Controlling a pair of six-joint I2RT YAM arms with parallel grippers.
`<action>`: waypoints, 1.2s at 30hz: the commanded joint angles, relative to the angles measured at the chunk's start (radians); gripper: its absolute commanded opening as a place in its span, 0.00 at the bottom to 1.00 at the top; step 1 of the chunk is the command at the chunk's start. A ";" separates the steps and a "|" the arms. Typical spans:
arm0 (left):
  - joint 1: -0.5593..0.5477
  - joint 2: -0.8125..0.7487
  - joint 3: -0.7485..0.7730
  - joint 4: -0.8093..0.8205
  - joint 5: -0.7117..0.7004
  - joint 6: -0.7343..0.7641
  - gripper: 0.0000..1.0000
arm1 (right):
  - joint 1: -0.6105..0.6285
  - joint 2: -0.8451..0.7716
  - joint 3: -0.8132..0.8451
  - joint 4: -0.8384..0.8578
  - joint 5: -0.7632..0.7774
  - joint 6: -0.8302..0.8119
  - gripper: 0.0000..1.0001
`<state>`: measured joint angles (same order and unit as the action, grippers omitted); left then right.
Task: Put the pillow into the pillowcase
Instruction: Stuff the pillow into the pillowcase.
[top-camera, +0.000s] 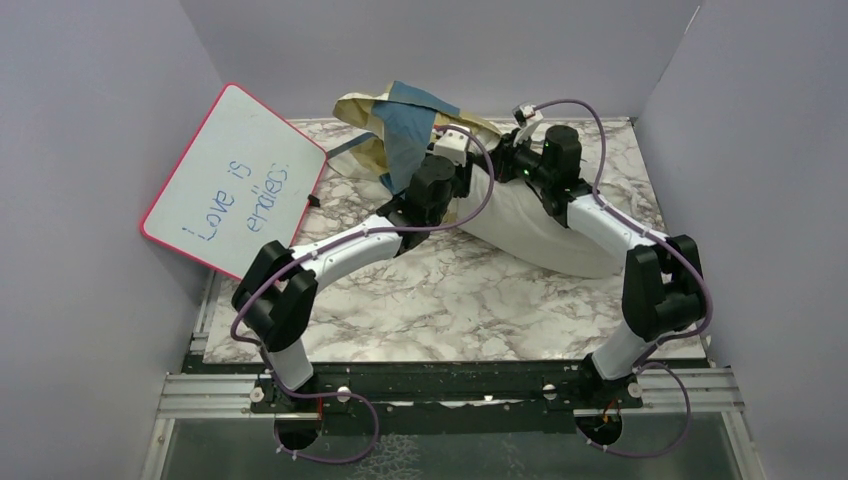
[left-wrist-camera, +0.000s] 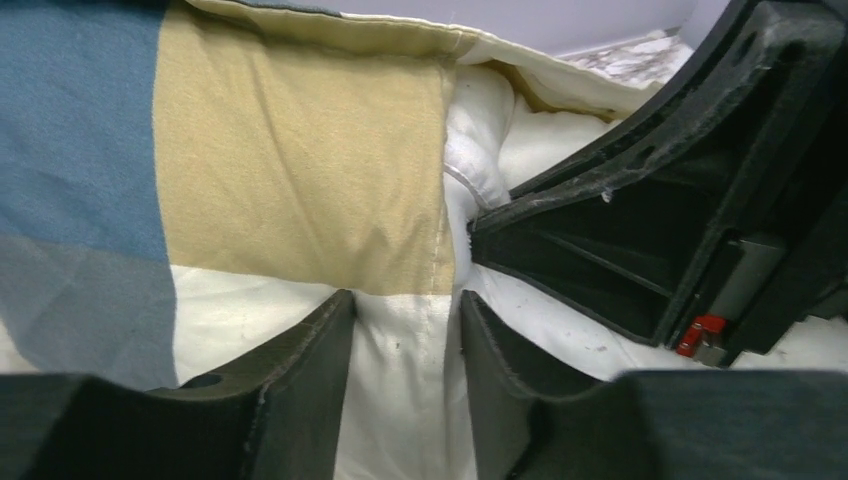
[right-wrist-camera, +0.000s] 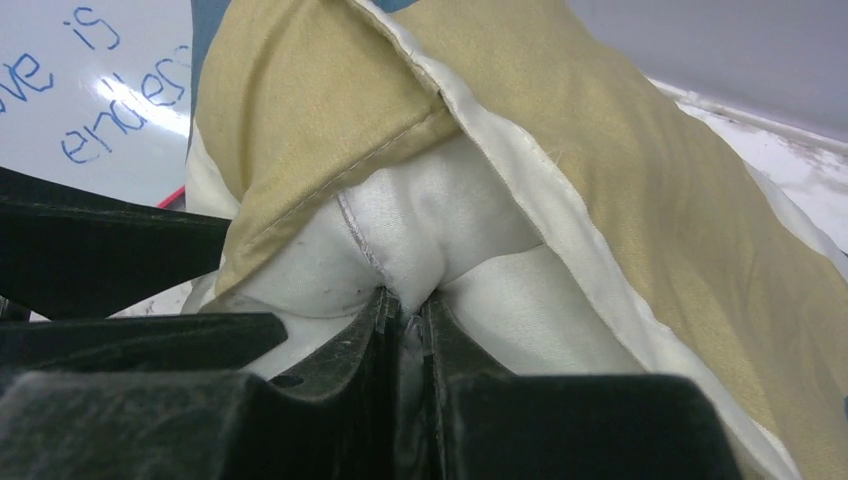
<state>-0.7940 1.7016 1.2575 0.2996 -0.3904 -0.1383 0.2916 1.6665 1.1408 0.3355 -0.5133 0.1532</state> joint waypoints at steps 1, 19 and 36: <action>-0.004 0.046 0.050 -0.061 -0.016 0.039 0.36 | 0.007 0.083 -0.075 -0.064 0.004 0.028 0.14; -0.083 0.038 0.104 0.025 0.293 -0.042 0.12 | 0.006 0.131 -0.079 0.045 -0.027 0.151 0.14; -0.084 0.004 0.058 -0.053 0.091 -0.055 0.24 | 0.006 0.100 -0.113 0.108 -0.038 0.210 0.14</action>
<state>-0.8707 1.7393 1.3228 0.2974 -0.2077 -0.1642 0.2806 1.7096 1.0927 0.5468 -0.5297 0.3336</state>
